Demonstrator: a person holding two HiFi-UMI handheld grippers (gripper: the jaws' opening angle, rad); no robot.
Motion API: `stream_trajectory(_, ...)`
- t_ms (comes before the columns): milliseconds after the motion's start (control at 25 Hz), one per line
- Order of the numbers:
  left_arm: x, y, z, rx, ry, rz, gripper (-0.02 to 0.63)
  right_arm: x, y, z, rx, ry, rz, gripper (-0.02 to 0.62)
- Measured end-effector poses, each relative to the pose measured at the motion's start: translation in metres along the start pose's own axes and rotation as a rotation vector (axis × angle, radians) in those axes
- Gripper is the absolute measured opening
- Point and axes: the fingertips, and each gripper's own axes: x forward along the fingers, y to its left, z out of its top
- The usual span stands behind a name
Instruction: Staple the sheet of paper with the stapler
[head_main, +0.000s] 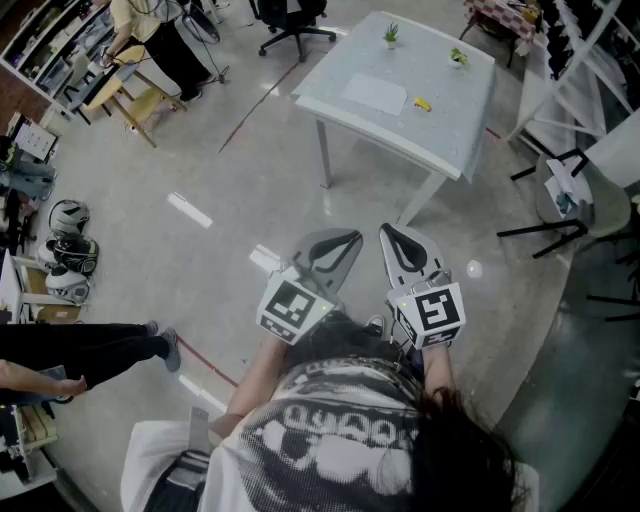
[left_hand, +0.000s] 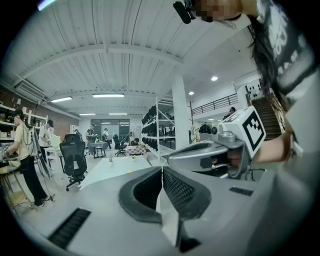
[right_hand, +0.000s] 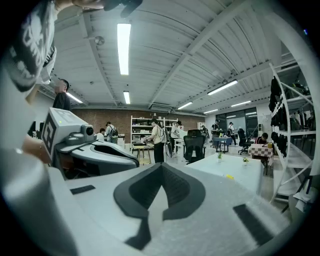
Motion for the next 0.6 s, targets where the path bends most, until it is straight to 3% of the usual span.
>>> stream_trajectory(600,-0.022,0.033,-0.014,0.013,0.014,-0.024,0.006,0.028,0.013,-0.002,0.039,-0.022,-0.066,0.002)
